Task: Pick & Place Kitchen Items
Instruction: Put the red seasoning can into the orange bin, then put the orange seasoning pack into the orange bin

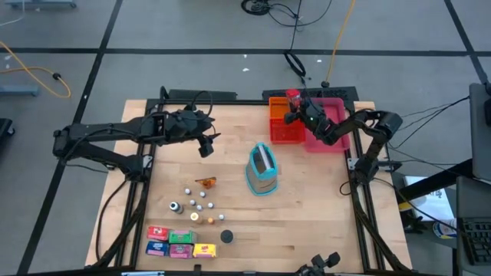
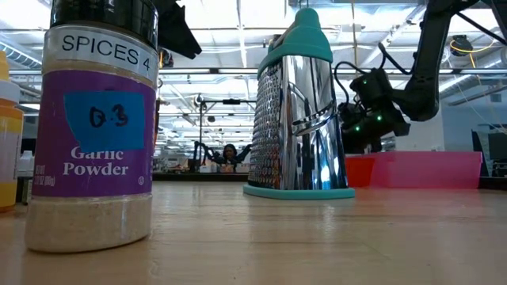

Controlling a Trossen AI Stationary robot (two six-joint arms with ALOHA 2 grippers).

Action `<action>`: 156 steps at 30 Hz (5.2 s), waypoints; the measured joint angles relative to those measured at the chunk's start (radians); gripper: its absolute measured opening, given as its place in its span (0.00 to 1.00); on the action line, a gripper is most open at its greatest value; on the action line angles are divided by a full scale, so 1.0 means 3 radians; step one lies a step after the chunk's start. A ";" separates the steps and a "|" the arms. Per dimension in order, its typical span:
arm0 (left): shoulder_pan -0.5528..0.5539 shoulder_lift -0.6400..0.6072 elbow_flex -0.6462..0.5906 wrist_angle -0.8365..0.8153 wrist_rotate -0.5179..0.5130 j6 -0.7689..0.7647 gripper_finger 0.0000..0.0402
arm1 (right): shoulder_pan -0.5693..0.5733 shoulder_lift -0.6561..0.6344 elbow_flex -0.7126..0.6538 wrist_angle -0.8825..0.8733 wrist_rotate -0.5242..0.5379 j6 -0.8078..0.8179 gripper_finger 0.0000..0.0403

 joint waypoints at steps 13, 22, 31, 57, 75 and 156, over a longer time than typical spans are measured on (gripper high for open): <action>0.0000 0.0003 0.0000 0.0000 0.0000 -0.0005 0.64 | 0.0004 -0.0001 0.0001 -0.0007 0.0072 0.0025 0.57; 0.0000 0.0003 0.0000 0.0000 0.0001 -0.0005 0.64 | 0.0004 -0.0001 0.0001 -0.0011 0.0071 0.0026 0.73; 0.0000 0.0003 0.0000 -0.0020 0.0001 -0.0009 0.64 | 0.0059 -0.0168 0.0001 -0.0041 0.0060 -0.0051 0.68; -0.0066 0.0003 0.0003 -0.0992 0.0872 -0.0142 0.64 | 0.0913 -0.2141 0.0000 -0.1690 0.0068 -0.0539 0.66; -0.1010 0.0066 0.0004 -0.1253 0.0748 -0.1111 0.64 | 0.1483 -0.2211 0.0000 -0.1663 0.0068 -0.0538 0.66; -0.0656 0.1242 0.2560 -0.2630 -0.0201 0.0217 0.00 | 0.1948 -0.2211 -0.0001 -0.0948 -0.0426 -0.0729 0.66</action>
